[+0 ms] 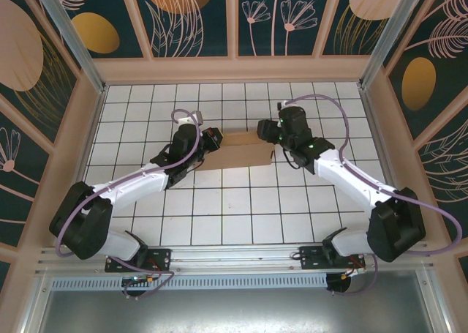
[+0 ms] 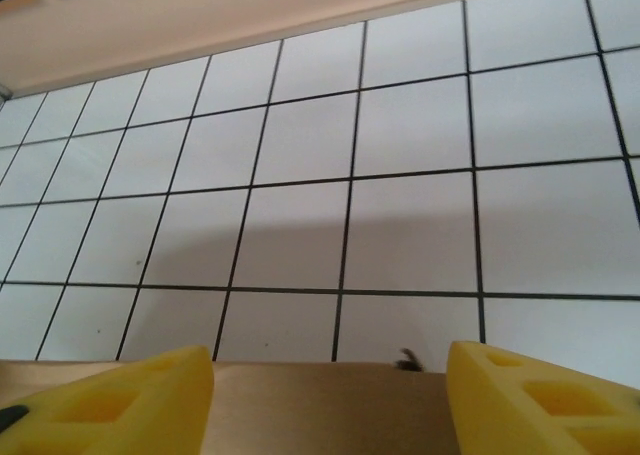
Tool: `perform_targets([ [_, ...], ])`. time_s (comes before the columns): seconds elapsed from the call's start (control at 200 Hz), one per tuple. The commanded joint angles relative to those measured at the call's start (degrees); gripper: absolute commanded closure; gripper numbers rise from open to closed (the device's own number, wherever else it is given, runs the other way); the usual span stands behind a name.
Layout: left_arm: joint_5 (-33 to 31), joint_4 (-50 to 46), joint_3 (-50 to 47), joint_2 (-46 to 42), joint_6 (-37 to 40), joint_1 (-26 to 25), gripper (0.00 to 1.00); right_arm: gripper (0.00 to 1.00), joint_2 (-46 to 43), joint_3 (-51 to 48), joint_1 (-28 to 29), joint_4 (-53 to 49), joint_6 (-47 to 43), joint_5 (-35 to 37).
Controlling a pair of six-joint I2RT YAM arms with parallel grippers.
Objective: Fold the paper box
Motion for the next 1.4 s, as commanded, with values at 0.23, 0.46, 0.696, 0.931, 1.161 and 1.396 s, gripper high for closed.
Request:
perform_targets([
  [0.23,1.03,-6.22,-0.35,2.67,2.95,0.17,1.00,0.32,-0.21,-4.77,-2.99,0.40,0.96,-4.96],
  [0.46,0.81,-6.67,-0.36,2.41,4.29,0.19,1.00,0.34,1.87,-5.87,-3.71,3.86,3.20,-11.82],
  [0.696,2.18,-6.27,-0.38,3.45,5.50,0.13,1.00,0.52,3.26,-8.76,-5.03,7.51,9.62,-21.49],
  [0.931,5.65,-6.28,0.49,5.75,6.35,0.17,1.00,0.57,2.39,-16.50,-13.50,19.75,20.39,-40.92],
  [1.161,6.10,-7.45,1.12,5.39,6.70,0.11,1.00,0.42,-5.07,-6.10,-7.68,1.71,-0.45,-10.58],
  [1.396,7.97,-8.57,2.61,6.66,6.59,0.18,1.00,0.53,-2.74,-0.44,2.57,1.48,-10.27,2.14],
])
